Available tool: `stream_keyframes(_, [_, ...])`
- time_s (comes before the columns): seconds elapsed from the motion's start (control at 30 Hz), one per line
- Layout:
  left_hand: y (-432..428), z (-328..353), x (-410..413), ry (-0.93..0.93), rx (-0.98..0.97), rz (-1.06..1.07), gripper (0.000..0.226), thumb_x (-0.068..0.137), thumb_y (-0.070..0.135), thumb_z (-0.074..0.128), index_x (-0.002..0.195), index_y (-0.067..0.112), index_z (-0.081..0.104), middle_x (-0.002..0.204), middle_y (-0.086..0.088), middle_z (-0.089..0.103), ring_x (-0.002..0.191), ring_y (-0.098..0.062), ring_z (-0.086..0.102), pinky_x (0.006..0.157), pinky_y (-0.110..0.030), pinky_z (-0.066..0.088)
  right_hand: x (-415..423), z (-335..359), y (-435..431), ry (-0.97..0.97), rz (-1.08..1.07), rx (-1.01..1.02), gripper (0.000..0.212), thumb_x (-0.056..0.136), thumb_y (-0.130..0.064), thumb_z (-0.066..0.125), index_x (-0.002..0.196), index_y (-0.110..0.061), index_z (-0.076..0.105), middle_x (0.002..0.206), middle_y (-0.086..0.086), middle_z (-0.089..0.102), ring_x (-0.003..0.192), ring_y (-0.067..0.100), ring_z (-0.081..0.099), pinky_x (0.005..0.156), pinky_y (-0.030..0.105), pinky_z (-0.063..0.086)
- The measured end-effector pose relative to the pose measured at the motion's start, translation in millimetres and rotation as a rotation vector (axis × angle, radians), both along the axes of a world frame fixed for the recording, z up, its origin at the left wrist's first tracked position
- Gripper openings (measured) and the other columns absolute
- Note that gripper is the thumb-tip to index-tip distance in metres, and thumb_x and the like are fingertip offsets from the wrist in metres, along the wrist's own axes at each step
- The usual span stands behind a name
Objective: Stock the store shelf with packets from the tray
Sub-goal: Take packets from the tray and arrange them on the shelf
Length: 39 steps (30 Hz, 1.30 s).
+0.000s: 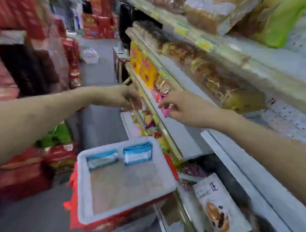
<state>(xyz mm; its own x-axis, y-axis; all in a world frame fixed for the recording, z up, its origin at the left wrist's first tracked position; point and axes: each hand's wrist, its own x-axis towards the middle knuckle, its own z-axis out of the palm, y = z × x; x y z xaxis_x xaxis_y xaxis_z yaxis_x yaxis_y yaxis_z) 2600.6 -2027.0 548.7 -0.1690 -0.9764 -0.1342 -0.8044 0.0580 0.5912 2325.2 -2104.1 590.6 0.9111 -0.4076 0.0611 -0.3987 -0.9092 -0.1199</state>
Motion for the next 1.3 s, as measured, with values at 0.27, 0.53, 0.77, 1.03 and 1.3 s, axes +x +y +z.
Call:
stream_keyframes(0.27, [109.2,-117.2,34.8,0.014,0.266,0.237,0.03,0.091,0.008,0.063,0.108,0.029,0.075,0.105,0.019,0.074,0.102,-0.002,0.069,0.091,-0.023,0.052,60.6,-175.0,12.2,0.419,0.096,0.23,0.034,0.096,-0.022,0.058,0.128,-0.028,0.068,0.131,0.0,0.06,0.121,0.021,0.055,0.095,0.033,0.044])
stream_keyframes(0.53, [135.8,-149.3,34.0,-0.032,0.262,0.323,0.027,0.095,0.01,0.065,0.116,0.024,0.076,0.12,0.006,0.068,0.113,-0.01,0.064,0.102,-0.027,0.049,73.1,-223.5,13.0,0.446,0.081,0.185,0.041,0.094,-0.024,0.06,0.135,-0.025,0.065,0.153,-0.002,0.04,0.131,0.023,0.052,0.108,0.037,0.045])
stream_keyframes(0.77, [132.8,-159.5,32.3,-0.123,0.266,0.343,0.027,0.096,0.017,0.063,0.113,0.034,0.074,0.125,0.009,0.057,0.117,-0.013,0.056,0.105,-0.029,0.043,68.4,-233.6,16.9,0.414,0.095,0.114,0.041,0.094,-0.018,0.06,0.135,-0.025,0.064,0.137,0.001,0.044,0.122,0.026,0.052,0.102,0.042,0.046])
stream_keyframes(1.03, [121.5,-175.6,23.1,-0.242,0.252,0.314,0.028,0.097,0.016,0.063,0.118,0.03,0.075,0.137,0.0,0.052,0.126,-0.022,0.052,0.107,-0.033,0.043,57.0,-244.5,14.2,0.477,0.097,0.182,0.039,0.095,-0.014,0.057,0.128,-0.031,0.069,0.132,0.004,0.05,0.118,0.028,0.056,0.092,0.037,0.046])
stream_keyframes(1.3, [119.4,-185.9,19.1,-0.304,0.224,0.316,0.033,0.097,0.012,0.058,0.123,0.026,0.074,0.137,0.002,0.054,0.125,-0.021,0.053,0.102,-0.03,0.049,64.3,-257.8,14.3,0.555,0.112,0.239,0.055,0.094,0.0,0.055,0.136,-0.034,0.065,0.137,0.007,0.061,0.121,0.027,0.057,0.097,0.04,0.049])
